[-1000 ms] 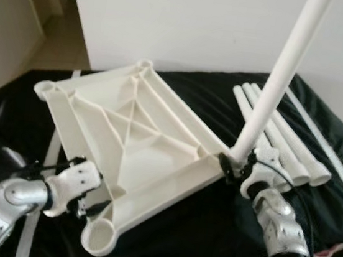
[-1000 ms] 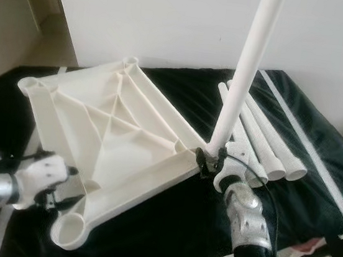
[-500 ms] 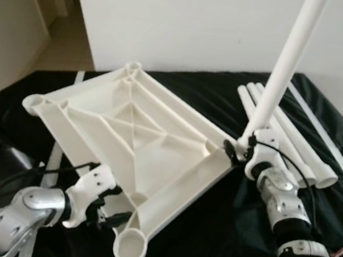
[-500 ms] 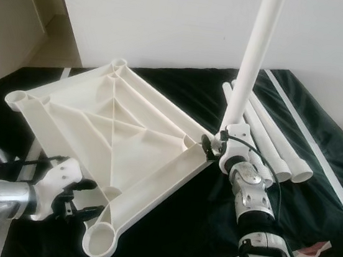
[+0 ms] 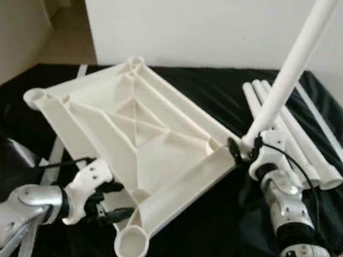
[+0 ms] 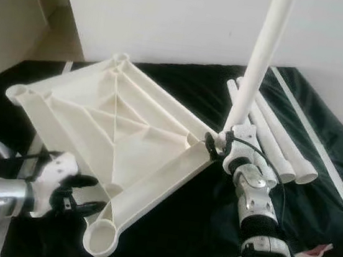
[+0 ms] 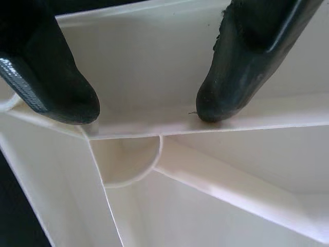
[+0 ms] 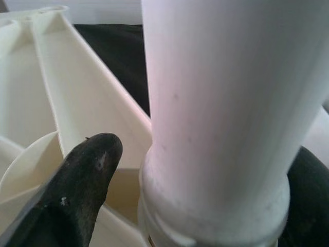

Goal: Building children table

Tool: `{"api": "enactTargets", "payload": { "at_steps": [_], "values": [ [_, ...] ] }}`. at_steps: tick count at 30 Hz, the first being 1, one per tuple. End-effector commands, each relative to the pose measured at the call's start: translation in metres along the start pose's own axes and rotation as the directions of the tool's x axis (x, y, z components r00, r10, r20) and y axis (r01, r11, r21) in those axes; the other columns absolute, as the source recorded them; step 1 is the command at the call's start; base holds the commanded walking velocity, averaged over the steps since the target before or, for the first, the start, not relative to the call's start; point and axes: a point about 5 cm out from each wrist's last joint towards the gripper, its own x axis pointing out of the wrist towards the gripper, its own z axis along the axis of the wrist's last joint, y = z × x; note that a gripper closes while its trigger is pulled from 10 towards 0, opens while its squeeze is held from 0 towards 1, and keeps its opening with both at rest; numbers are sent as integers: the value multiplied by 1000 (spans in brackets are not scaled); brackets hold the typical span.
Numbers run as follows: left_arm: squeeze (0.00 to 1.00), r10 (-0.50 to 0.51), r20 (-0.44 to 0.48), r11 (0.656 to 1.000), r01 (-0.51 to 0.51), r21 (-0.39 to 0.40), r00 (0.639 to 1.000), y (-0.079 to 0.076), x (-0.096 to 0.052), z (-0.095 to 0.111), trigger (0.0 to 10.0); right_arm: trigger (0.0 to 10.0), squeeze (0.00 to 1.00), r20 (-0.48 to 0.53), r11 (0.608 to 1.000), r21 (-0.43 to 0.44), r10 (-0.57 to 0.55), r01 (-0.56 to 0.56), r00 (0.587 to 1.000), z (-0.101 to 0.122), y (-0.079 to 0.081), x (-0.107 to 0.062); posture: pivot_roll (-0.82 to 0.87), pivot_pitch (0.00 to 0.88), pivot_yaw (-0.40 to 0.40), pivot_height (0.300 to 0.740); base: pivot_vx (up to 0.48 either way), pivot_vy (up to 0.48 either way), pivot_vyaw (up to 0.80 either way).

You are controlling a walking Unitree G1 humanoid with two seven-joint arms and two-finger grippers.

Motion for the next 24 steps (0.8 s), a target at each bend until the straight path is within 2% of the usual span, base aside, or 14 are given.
{"api": "enactTargets", "payload": {
  "at_steps": [1,2,3,6,8,10,14,18,20,24],
  "values": [
    [0,-26,178,988,-2,152,984,6,-9,43,10000,10000,0,0,995,15,101,-101,995,-8,18,-4,27,3,3,740,0,0,0],
    [0,-26,178,988,-2,152,984,6,-9,43,10000,10000,0,0,995,15,101,-101,995,-8,18,-4,27,3,3,740,0,0,0],
    [0,19,190,985,-51,162,982,11,-12,46,10000,10000,0,9,996,15,91,-92,996,-8,16,-7,24,4,4,740,0,0,0],
    [0,32,195,982,-67,175,980,13,-13,48,10000,10000,0,13,996,17,91,-91,996,-9,16,-9,23,4,4,740,0,0,0],
    [0,63,186,985,-91,148,980,18,-16,49,10000,10000,0,22,995,19,92,-93,995,-9,15,-14,18,5,8,740,0,0,0],
    [0,117,183,970,-152,188,976,22,-19,52,10000,10000,0,29,995,15,99,-99,995,-9,14,-18,16,6,8,740,0,0,0],
    [0,121,210,957,-170,236,970,25,-21,53,10000,10000,0,36,994,16,107,-107,994,-8,13,-20,16,5,9,740,0,0,0],
    [0,134,158,957,-169,235,978,31,-21,40,10000,10000,0,39,992,12,122,-122,992,-6,12,-24,17,5,7,740,0,0,0],
    [0,99,119,973,-121,196,988,35,-26,30,10000,10000,0,35,992,20,125,-126,991,-7,14,-26,20,2,5,740,0,0,0],
    [0,137,81,966,-151,210,987,41,-29,22,10000,10000,0,30,992,24,126,-127,992,-9,16,-28,21,1,5,740,0,0,0]
  ]
}}
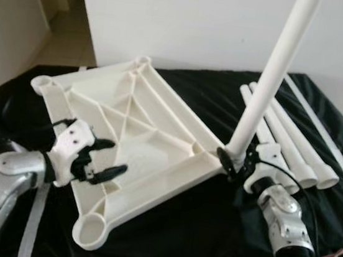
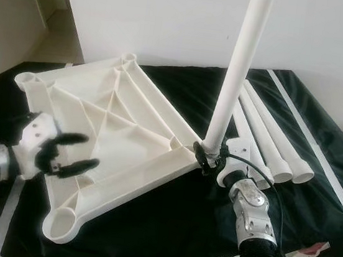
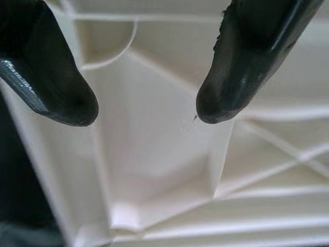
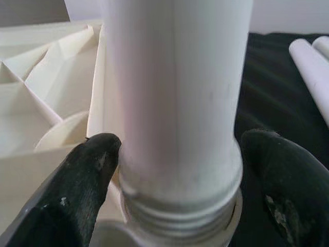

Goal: Building children table

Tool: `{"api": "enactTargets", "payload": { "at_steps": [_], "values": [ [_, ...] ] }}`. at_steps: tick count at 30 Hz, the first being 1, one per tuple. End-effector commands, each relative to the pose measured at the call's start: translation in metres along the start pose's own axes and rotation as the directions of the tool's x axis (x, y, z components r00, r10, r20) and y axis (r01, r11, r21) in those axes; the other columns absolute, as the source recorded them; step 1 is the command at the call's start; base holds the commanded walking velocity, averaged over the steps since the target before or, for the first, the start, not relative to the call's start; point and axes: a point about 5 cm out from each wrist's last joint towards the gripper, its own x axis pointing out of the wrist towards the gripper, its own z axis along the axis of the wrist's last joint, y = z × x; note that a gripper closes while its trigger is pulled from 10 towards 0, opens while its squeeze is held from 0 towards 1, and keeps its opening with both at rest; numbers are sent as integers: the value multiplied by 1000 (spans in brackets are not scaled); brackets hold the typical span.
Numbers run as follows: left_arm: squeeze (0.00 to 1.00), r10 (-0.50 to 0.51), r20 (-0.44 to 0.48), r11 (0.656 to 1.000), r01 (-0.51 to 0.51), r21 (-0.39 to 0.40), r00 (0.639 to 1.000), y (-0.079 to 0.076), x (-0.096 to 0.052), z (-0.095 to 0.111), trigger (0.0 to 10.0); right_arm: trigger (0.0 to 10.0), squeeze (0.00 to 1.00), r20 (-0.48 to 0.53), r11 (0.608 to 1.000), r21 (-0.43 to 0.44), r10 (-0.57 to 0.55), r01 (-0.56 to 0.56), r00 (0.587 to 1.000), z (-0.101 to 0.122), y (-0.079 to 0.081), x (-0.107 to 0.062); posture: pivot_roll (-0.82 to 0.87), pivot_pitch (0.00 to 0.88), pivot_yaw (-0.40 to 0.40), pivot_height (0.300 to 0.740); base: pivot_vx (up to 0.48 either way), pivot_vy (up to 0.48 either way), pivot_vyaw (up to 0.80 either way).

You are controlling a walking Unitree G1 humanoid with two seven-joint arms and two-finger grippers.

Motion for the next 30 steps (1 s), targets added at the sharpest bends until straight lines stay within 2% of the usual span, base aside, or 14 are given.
{"api": "enactTargets", "payload": {
  "at_steps": [1,2,4,7,11,14,15,16,17,20,21,23,25,30],
  "values": [
    [0,12,-55,1000,-11,22,998,4,-4,-9,10000,10000,0,-8,1000,19,5,-4,1000,-2,3,-1,23,0,6,740,0,0,0],
    [0,29,-96,999,-26,29,995,6,-5,-18,10000,10000,0,-12,1000,31,0,0,1000,-3,5,-1,24,1,6,740,0,0,0],
    [0,36,-119,999,-32,33,992,7,-4,-23,10000,10000,0,-13,999,36,-1,2,1000,-3,5,-1,24,1,6,740,0,0,0],
    [0,29,-225,998,-16,59,974,5,-5,-42,10000,10000,0,-18,999,49,-5,6,1000,-4,6,0,28,1,7,740,0,0,0],
    [0,17,-246,998,-3,57,969,4,-6,-47,10000,10000,0,-24,999,53,-7,8,1000,-4,6,1,31,1,6,740,0,0,0],
    [0,-28,-283,998,42,42,959,-1,-8,-54,10000,10000,0,-29,999,52,-8,9,1000,-4,5,2,34,0,6,740,0,0,0],
    [0,-74,-295,996,87,30,953,-9,-9,-57,10000,10000,0,-34,999,50,-7,8,999,-3,3,4,34,1,7,740,0,0,0],
    [0,-115,-297,992,127,21,948,-15,-10,-57,10000,10000,0,-39,999,45,-5,7,999,-3,2,6,34,1,7,740,0,0,0],
    [0,-115,-297,992,127,21,948,-15,-10,-57,10000,10000,0,-39,999,45,-5,7,999,-3,2,6,34,1,7,740,0,0,0],
    [0,-236,-263,969,246,4,935,-36,-6,-51,10000,10000,0,-64,1000,30,6,-4,998,1,-4,17,32,5,13,740,0,0,0],
    [0,-236,-263,969,246,4,935,-36,-6,-51,10000,10000,0,-64,1000,30,6,-4,998,1,-4,17,32,5,13,740,0,0,0],
    [0,-342,-216,935,354,20,915,-63,4,-42,10000,10000,0,-121,997,-20,74,-77,990,4,-1,34,32,9,16,740,0,0,0],
    [0,-342,-216,935,354,20,915,-63,4,-42,10000,10000,0,-121,997,-20,74,-77,990,4,-1,34,32,9,16,740,0,0,0],
    [0,-383,-124,921,388,22,916,-80,18,-24,10000,10000,0,-136,994,-32,100,-106,986,8,7,52,41,10,10,740,0,0,0]
  ]
}}
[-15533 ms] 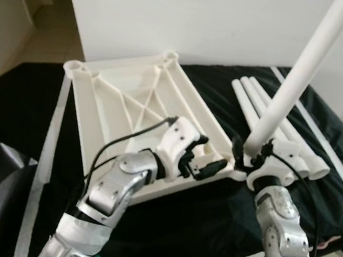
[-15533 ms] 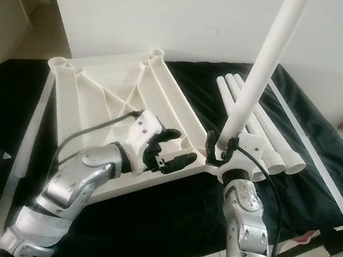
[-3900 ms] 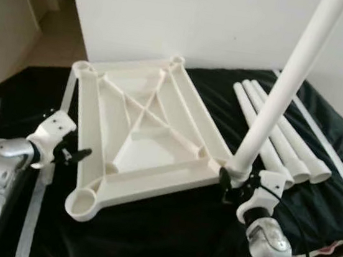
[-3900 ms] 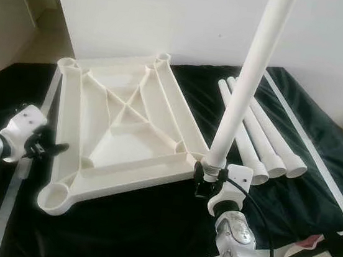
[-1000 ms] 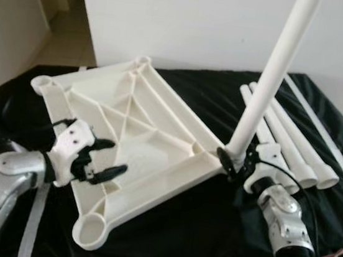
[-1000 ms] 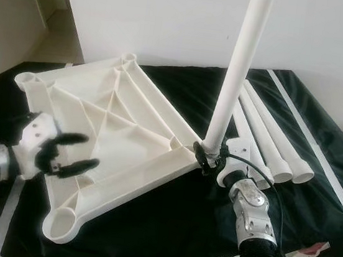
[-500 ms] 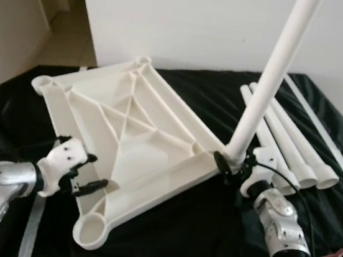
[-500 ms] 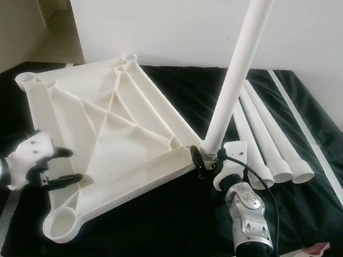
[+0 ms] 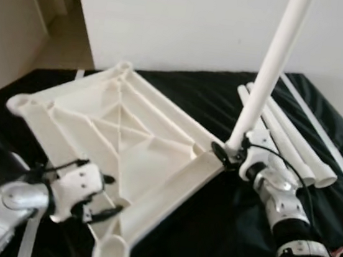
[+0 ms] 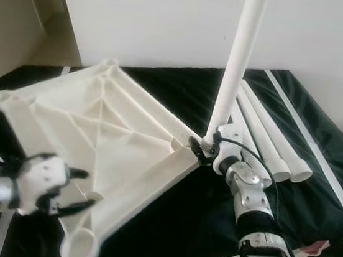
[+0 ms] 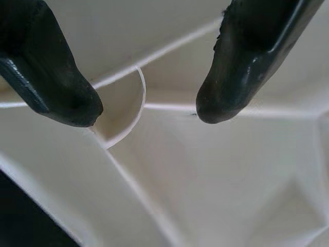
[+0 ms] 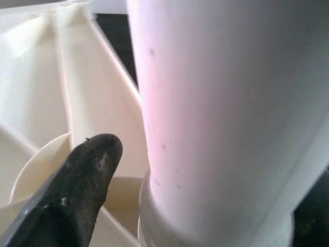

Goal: Building children table

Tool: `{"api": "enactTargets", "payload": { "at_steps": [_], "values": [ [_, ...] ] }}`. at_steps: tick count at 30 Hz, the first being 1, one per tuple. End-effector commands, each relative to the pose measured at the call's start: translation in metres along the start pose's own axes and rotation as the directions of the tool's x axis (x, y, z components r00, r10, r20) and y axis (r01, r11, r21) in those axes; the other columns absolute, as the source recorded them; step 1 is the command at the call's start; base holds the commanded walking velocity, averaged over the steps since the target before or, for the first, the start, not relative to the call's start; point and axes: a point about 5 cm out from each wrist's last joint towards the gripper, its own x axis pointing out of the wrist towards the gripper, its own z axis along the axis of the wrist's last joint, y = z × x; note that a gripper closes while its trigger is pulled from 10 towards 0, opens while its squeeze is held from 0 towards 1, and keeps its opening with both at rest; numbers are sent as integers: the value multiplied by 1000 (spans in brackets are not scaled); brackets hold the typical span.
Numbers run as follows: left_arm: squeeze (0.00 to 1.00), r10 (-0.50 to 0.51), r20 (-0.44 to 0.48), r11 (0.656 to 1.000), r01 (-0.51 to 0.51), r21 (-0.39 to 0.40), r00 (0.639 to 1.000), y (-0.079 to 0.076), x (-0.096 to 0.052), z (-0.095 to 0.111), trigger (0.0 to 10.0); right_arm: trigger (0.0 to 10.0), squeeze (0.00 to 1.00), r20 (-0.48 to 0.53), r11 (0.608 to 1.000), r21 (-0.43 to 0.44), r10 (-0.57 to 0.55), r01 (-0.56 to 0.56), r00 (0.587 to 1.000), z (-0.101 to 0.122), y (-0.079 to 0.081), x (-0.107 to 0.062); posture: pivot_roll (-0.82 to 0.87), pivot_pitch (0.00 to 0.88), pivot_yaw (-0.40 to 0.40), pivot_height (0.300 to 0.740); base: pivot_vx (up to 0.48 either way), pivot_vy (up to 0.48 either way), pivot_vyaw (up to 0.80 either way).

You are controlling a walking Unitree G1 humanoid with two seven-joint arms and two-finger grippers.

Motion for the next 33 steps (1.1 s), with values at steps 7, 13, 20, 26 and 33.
{"api": "enactTargets", "payload": {
  "at_steps": [7,13,20,26,33],
  "values": [
    [0,75,136,997,-76,0,988,5,25,22,10000,10000,0,17,999,-23,25,-24,1000,11,20,24,72,4,-9,740,0,0,0],
    [0,241,187,969,-246,8,952,21,26,27,10000,10000,0,69,995,3,-97,97,993,17,7,23,84,5,-17,740,0,0,0],
    [0,284,288,959,-275,-72,915,31,9,38,10000,10000,0,187,970,124,-231,210,955,15,-15,1,82,8,-16,740,0,0,0],
    [0,222,265,975,-210,-72,938,37,-4,29,10000,10000,0,226,961,169,-255,220,940,7,-21,-18,63,20,-6,740,0,0,0],
    [0,99,240,994,-84,-73,966,40,-18,19,10000,10000,0,256,983,125,-163,135,953,-4,-7,-43,50,21,-4,740,0,0,0]
  ]
}}
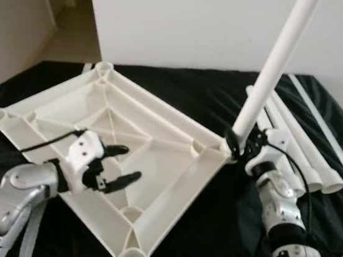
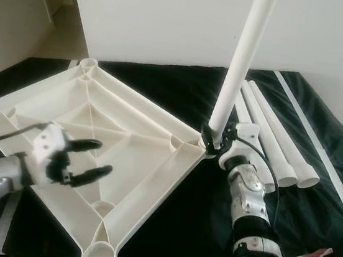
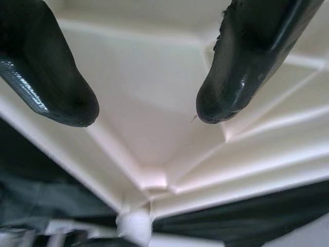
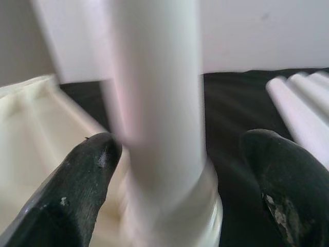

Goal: Building children table

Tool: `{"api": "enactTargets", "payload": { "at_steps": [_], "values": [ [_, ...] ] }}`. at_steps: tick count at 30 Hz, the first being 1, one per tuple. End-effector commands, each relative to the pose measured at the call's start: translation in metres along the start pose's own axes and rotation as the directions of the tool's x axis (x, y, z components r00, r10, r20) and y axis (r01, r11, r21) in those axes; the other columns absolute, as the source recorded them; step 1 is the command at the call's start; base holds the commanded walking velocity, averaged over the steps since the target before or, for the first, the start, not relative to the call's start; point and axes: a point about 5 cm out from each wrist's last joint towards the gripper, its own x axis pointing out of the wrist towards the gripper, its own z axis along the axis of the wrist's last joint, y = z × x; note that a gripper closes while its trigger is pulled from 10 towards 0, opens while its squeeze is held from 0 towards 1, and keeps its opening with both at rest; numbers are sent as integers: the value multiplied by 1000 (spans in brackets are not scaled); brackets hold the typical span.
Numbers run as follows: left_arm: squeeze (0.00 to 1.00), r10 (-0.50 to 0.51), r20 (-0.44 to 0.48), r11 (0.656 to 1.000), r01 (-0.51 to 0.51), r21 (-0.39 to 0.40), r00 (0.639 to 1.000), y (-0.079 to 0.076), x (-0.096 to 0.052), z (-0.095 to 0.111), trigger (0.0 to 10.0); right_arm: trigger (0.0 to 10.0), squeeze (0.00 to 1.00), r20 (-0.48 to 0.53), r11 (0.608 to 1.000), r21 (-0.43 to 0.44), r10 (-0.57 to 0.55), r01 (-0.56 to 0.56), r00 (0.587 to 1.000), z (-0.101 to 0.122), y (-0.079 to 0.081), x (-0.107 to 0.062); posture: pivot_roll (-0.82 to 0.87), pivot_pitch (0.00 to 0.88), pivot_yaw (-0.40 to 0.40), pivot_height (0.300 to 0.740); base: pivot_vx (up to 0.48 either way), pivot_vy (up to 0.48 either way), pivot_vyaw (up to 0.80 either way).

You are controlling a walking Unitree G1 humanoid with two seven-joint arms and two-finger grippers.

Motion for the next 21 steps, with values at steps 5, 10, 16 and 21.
{"api": "enactTargets", "payload": {
  "at_steps": [5,10,16,21],
  "values": [
    [0,-115,-28,993,114,-22,993,-3,-7,-5,10000,10000,0,22,998,70,-1,-1,1000,6,-2,-18,32,16,0,740,0,0,0],
    [0,-178,-57,984,176,-38,982,-5,-11,-6,10000,10000,0,-3,996,84,5,-4,1000,8,-5,-35,29,13,-2,740,0,0,0],
    [0,-226,-145,974,227,-6,963,-9,-15,-16,10000,10000,0,-57,989,111,108,-101,993,7,10,-51,38,3,-4,740,0,0,0],
    [0,-242,-249,964,262,47,938,-8,-23,-24,10000,10000,0,-94,978,140,168,-154,981,4,22,-57,40,0,-3,740,0,0,0]
  ]
}}
